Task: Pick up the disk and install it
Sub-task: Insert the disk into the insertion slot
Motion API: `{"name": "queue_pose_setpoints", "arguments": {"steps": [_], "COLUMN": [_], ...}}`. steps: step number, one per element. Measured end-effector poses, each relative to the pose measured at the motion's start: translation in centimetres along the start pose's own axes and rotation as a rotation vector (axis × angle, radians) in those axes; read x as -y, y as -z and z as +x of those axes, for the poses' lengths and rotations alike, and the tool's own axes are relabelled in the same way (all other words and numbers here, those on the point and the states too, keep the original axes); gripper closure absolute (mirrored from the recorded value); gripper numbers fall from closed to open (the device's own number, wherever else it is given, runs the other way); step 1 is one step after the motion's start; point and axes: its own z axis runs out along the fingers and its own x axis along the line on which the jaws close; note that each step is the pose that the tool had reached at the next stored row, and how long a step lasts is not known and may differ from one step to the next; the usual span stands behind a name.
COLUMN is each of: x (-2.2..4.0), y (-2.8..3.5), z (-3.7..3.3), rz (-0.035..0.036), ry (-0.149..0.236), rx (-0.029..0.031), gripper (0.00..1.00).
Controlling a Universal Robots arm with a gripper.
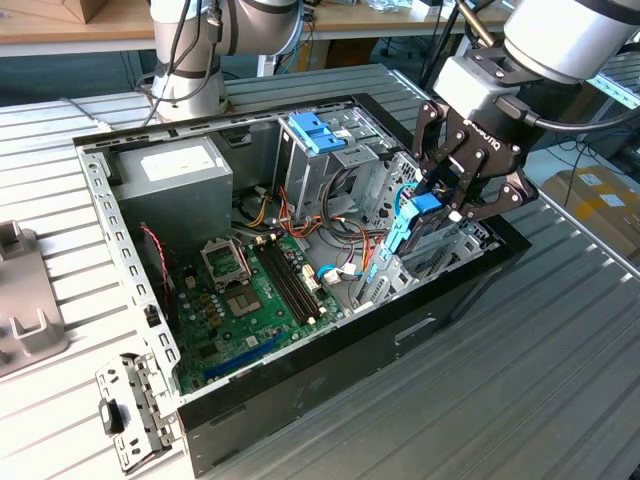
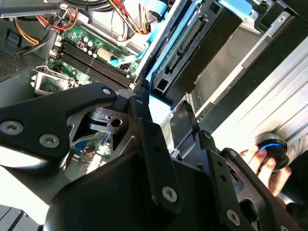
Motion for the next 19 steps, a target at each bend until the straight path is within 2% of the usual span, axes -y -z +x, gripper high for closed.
{"name": "queue_pose_setpoints", "arguments": {"steps": [3,6,8,10,11,12,13,14,16,19], "x": [-0.03,-0.08,-0.1,-0.11,-0.1,-0.1,-0.08,-0.06,0.02,0.18], "y": [0.6,1.67,2.18,2.22,2.21,2.12,2.0,1.9,1.47,1.15], "z": [-0.04,-0.1,-0.13,-0.13,-0.14,-0.13,-0.13,-0.12,-0.09,-0.06], "rz": [0.0,0.0,0.0001,0.0,-0.0001,-0.0011,-0.0031,-0.0047,-0.0106,-0.0162], "ry": [0.0,0.0,0.0,0.0,0.001,0.001,0.001,0.001,0.0,0.0], "rx": [0.0001,0.0007,0.0025,0.0091,0.0166,0.0209,0.0224,0.023,0.0259,0.028], "gripper": [0.56,0.56,0.56,0.56,0.57,0.64,0.76,0.76,0.89,0.89]}}
